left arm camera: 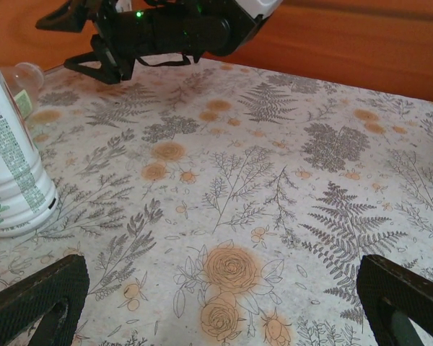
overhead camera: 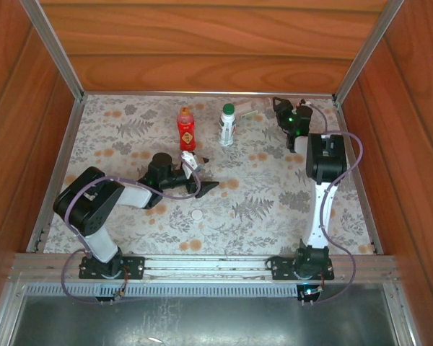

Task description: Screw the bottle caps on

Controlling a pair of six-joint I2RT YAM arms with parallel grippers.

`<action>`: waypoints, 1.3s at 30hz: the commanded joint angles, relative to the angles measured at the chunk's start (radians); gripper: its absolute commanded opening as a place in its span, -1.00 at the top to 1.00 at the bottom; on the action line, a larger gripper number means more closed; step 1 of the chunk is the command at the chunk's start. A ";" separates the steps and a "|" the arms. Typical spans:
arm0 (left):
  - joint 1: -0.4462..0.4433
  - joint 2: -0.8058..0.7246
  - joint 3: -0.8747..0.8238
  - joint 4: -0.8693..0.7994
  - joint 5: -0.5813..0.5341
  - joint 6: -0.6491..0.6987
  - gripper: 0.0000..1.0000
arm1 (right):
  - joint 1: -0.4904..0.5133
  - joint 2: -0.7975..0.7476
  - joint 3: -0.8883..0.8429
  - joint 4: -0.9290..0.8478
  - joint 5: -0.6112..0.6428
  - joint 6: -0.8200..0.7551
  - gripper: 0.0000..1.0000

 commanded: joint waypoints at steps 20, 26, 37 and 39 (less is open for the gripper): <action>-0.002 -0.010 -0.011 0.005 0.022 -0.001 -1.00 | 0.217 0.107 0.722 -1.215 0.574 -0.641 -0.99; 0.000 -0.022 -0.022 0.005 0.019 0.001 -1.00 | 0.232 0.238 0.951 -1.396 0.631 -0.626 -0.99; 0.001 -0.024 -0.023 0.005 0.022 -0.002 -1.00 | 0.240 0.164 0.829 -1.444 0.641 -0.677 -0.99; -0.001 -0.025 -0.026 0.005 0.021 -0.005 -1.00 | 0.240 0.115 0.742 -1.420 0.618 -0.680 -0.99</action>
